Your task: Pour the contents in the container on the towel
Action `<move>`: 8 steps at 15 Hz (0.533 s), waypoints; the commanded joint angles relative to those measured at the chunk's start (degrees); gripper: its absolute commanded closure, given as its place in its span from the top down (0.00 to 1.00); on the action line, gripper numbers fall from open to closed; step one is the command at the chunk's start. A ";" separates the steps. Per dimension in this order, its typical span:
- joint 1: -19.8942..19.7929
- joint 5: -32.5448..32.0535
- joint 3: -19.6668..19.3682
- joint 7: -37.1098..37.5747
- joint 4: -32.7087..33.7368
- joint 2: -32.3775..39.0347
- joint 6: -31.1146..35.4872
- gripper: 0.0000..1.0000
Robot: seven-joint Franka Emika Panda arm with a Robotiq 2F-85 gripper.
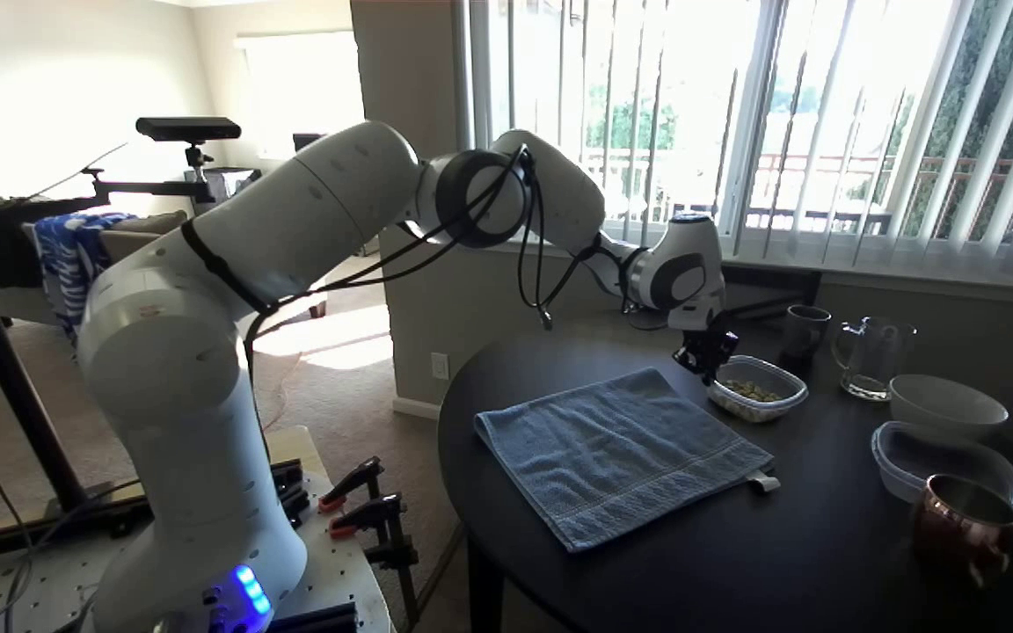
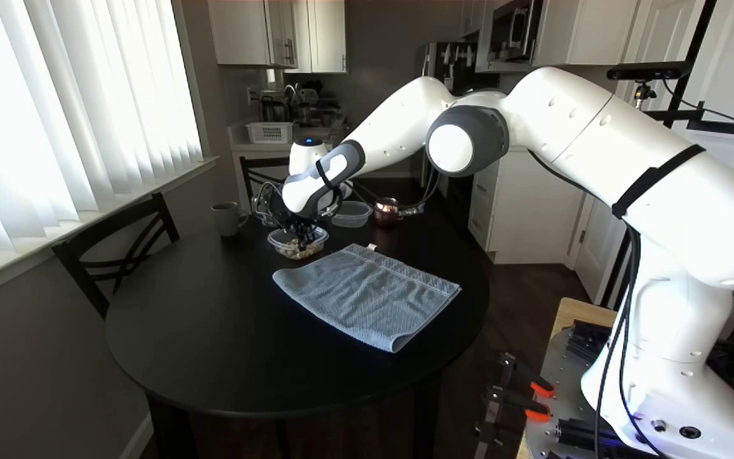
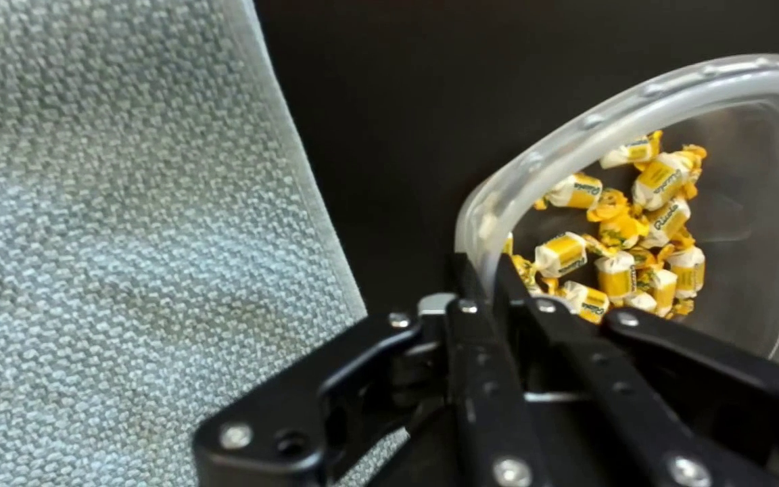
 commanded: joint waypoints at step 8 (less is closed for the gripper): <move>-0.20 -1.52 -1.08 -0.28 -2.64 -2.88 -0.56 0.05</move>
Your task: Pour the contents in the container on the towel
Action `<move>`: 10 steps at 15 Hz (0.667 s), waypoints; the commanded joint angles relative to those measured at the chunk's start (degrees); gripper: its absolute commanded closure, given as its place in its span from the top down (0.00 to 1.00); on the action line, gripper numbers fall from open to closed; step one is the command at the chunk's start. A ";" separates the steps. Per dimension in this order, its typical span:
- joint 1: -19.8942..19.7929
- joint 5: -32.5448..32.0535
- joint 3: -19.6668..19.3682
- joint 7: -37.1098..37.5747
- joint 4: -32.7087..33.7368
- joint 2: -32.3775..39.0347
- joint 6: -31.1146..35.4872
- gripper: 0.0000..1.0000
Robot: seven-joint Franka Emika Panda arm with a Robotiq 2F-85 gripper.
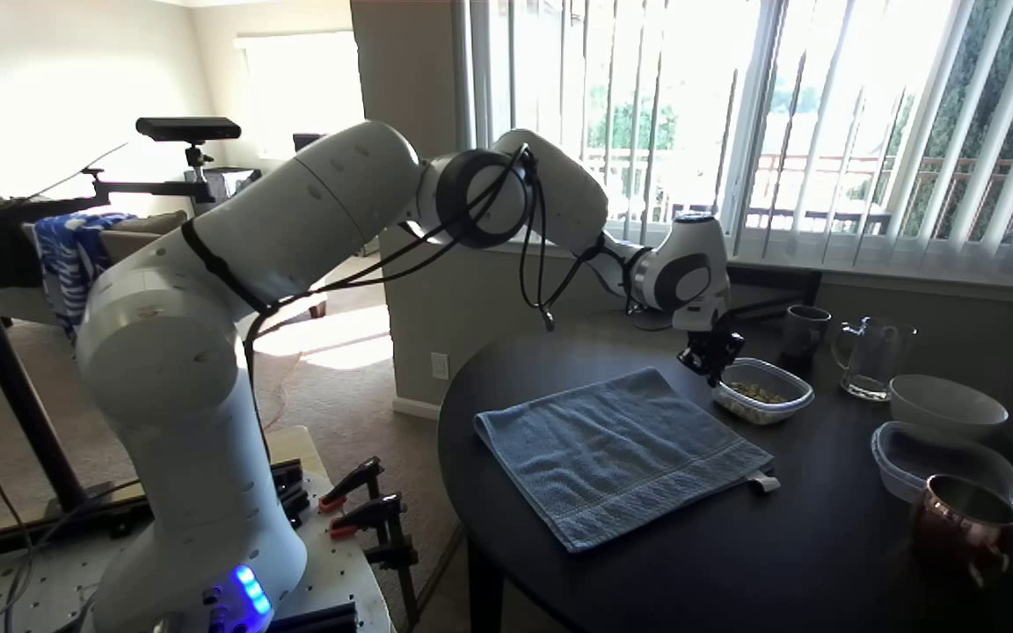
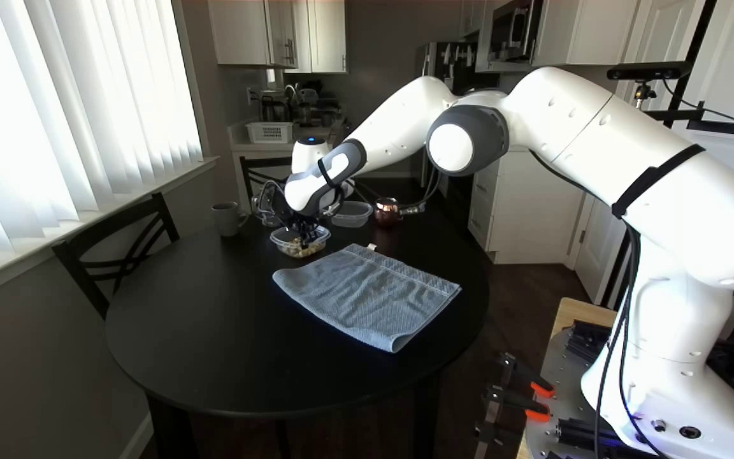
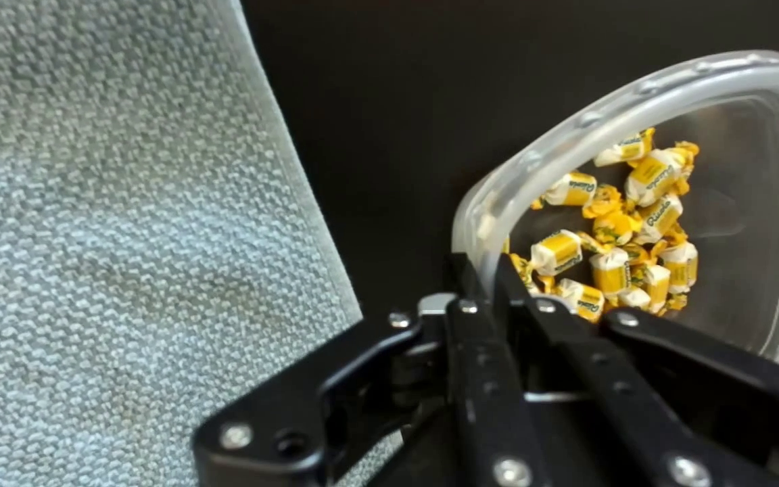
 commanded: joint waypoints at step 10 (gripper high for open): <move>8.64 -14.74 -6.38 -1.23 -11.78 -15.65 -5.03 0.05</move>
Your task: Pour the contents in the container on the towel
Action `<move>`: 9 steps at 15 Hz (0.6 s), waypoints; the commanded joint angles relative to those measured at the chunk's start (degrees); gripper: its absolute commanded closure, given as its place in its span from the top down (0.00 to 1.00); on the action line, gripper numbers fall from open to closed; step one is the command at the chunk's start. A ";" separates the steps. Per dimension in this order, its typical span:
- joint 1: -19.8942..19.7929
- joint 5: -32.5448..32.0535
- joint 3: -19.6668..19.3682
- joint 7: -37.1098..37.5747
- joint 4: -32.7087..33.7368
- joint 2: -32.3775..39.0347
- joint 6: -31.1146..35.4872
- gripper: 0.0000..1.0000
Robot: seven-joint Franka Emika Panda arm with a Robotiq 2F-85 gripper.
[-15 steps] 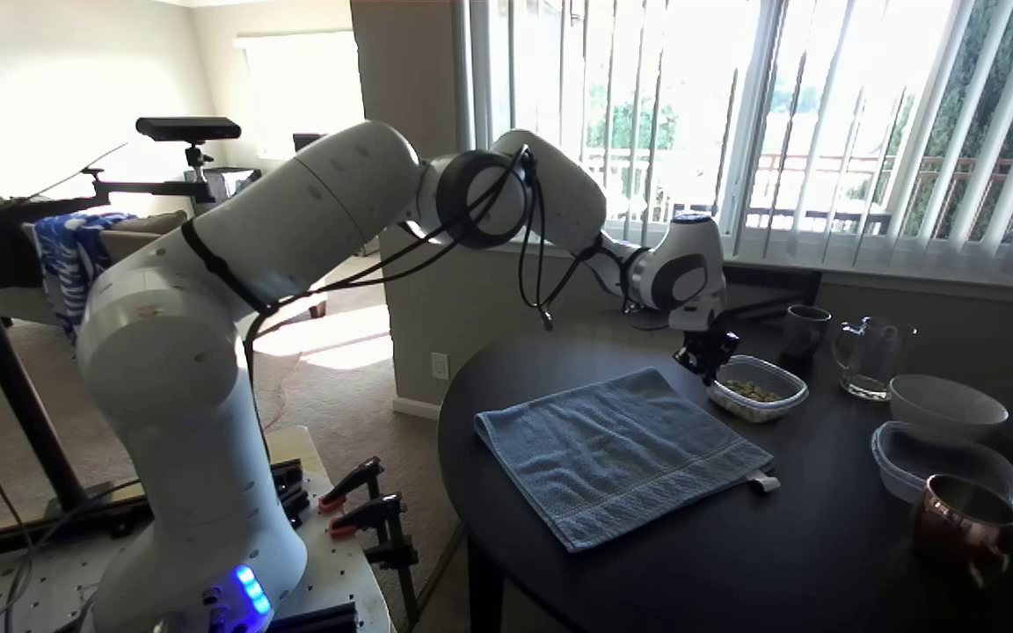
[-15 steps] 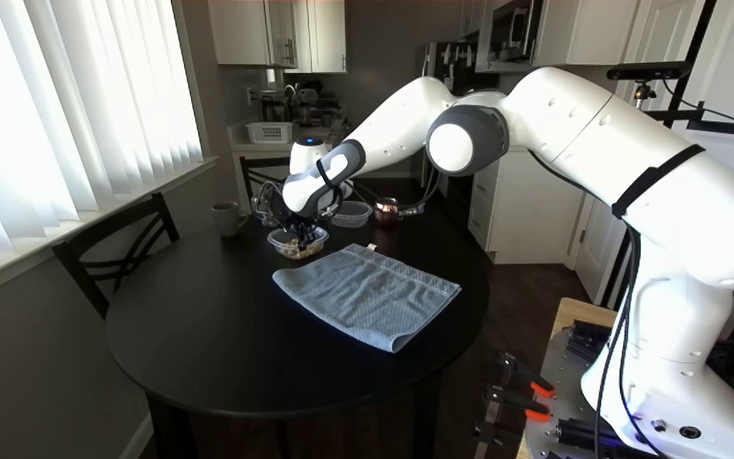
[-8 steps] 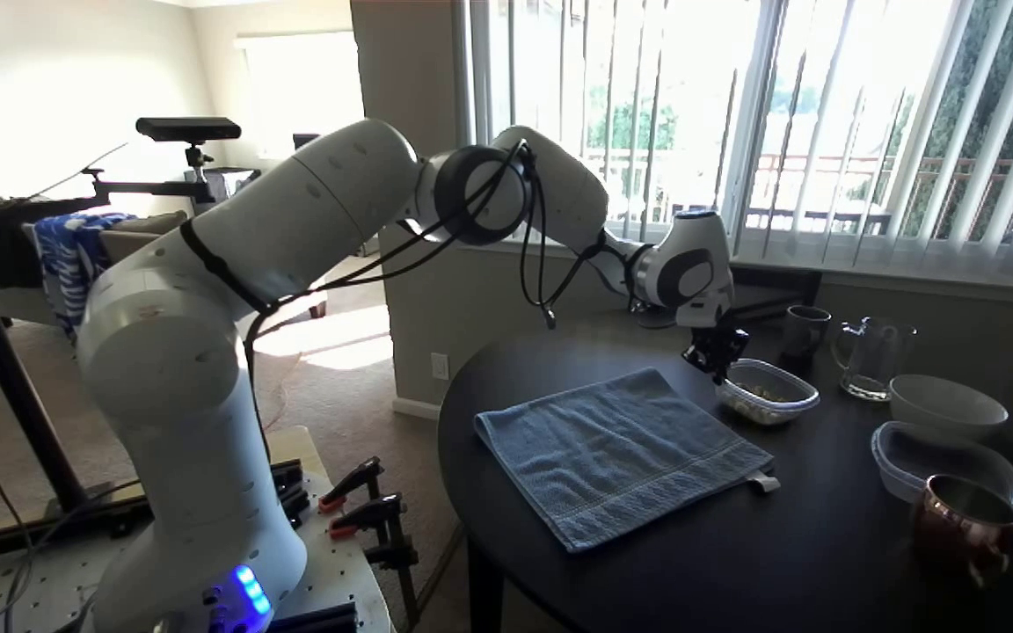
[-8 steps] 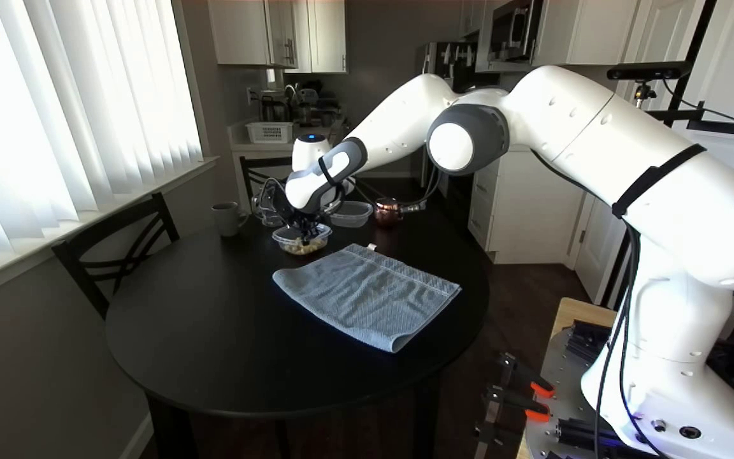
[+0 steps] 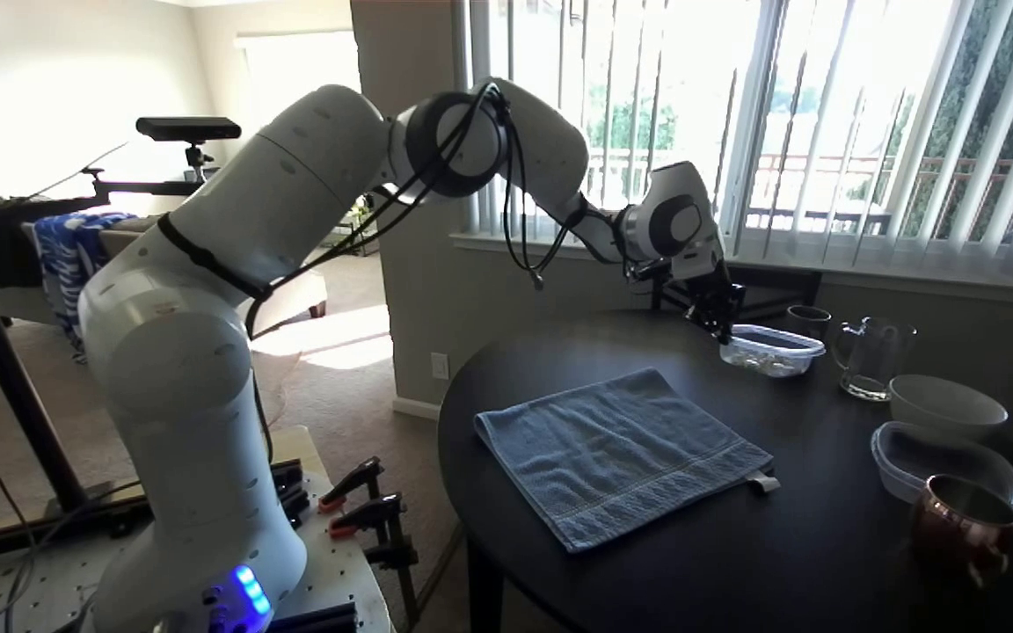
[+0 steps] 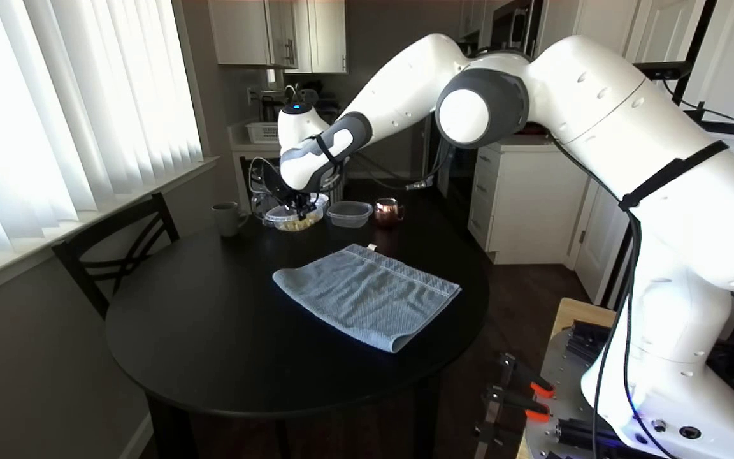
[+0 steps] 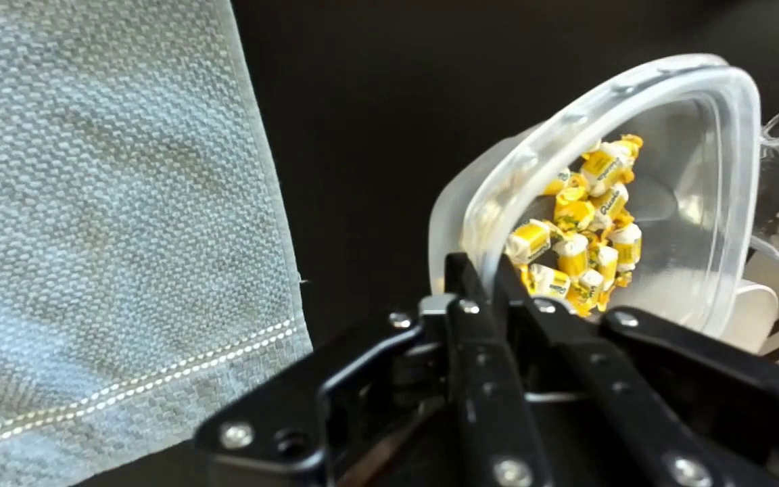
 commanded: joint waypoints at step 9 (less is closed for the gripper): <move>5.80 -19.05 1.24 -6.76 -2.75 -7.10 -32.07 0.05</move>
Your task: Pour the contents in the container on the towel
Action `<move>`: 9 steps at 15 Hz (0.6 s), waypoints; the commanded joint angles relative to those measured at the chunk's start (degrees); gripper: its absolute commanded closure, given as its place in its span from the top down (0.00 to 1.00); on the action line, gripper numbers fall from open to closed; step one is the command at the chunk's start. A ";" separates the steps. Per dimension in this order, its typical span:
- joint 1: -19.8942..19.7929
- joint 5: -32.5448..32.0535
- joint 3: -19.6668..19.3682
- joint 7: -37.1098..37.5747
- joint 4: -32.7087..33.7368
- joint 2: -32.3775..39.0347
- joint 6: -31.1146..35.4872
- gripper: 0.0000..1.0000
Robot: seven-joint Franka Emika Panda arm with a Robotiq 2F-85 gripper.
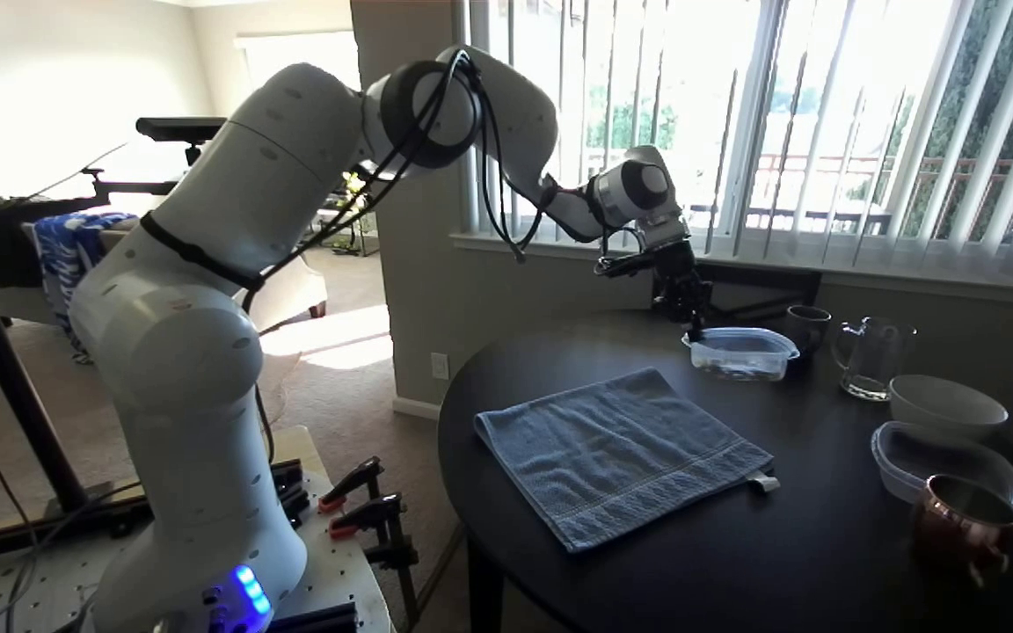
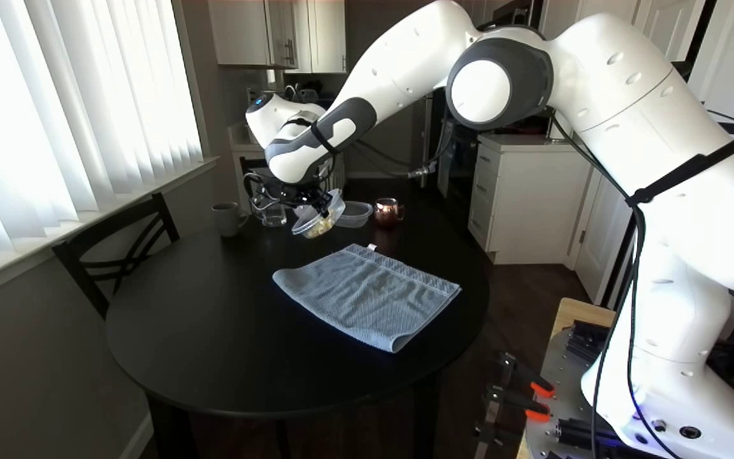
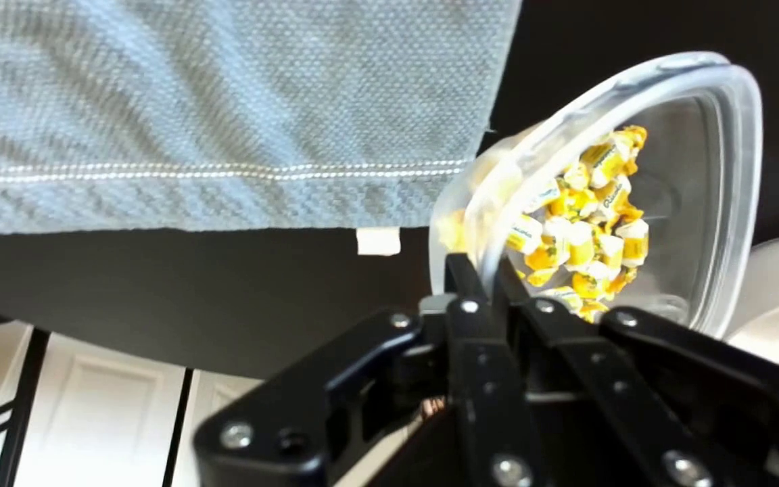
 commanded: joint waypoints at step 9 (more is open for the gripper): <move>1.27 -15.76 4.68 -18.25 -2.99 -2.04 -21.21 0.05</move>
